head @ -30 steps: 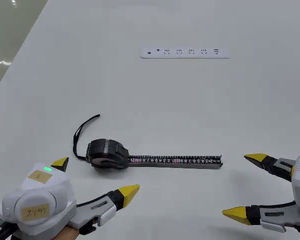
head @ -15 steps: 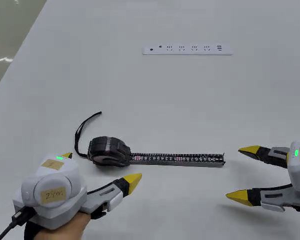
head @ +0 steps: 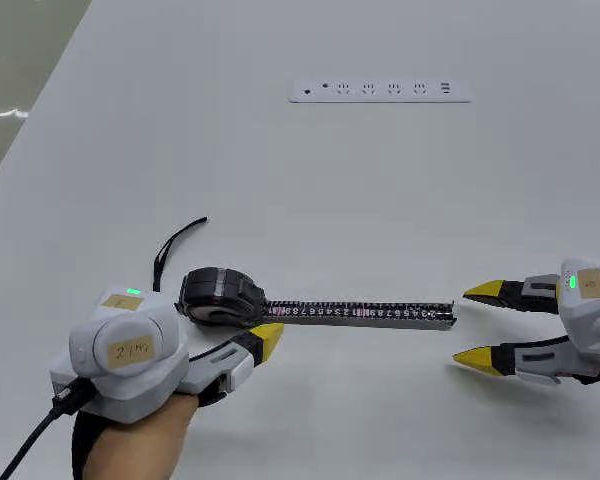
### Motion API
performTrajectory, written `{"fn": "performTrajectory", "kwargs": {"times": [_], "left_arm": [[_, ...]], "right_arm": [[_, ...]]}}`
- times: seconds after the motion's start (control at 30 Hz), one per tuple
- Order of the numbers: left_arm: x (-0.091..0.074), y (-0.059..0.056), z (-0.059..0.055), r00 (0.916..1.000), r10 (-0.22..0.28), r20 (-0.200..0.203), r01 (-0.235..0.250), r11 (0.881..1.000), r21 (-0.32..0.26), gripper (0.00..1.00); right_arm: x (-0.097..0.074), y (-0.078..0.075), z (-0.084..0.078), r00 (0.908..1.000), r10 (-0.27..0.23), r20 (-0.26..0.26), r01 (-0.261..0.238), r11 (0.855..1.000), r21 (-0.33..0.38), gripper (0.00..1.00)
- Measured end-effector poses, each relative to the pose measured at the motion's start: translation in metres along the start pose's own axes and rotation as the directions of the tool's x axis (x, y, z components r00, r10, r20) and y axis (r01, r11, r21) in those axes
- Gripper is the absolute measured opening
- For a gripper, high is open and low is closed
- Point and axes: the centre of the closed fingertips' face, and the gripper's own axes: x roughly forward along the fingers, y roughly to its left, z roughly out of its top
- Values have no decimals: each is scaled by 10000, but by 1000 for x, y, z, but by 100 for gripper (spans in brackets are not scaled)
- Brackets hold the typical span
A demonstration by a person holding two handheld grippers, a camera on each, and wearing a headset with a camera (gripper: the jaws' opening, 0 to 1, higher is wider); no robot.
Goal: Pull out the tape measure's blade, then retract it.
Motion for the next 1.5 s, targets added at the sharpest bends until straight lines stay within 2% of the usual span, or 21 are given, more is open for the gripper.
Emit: {"fn": "performTrajectory", "kwargs": {"times": [0.13,0.53,0.63,0.8,0.97,1.2,1.5], "left_arm": [[5,2,0,9999,129,-101,-132,9996,-234,86],[16,1,7,9997,235,-54,-237,9992,-335,82],[20,3,7,9995,299,-106,-303,9987,-419,81],[23,4,5,9992,358,-200,-371,9968,-714,79],[27,5,4,9990,421,-165,-436,9935,-1055,76],[31,3,5,9985,519,-185,-539,9902,-1290,73],[34,7,1,9968,741,-313,-780,9856,-1502,70]], "right_arm": [[2,-4,1,10000,56,30,-55,9999,-125,36],[13,-8,6,9991,369,206,-364,9990,-253,23],[15,-8,6,9989,404,226,-397,9987,-314,16],[18,-7,3,9989,455,120,-452,9985,-305,16],[17,-7,5,9984,476,293,-464,9982,-392,14],[17,-7,5,9984,418,377,-404,9986,-352,12],[17,-7,5,9988,395,295,-381,9982,-455,12]]}}
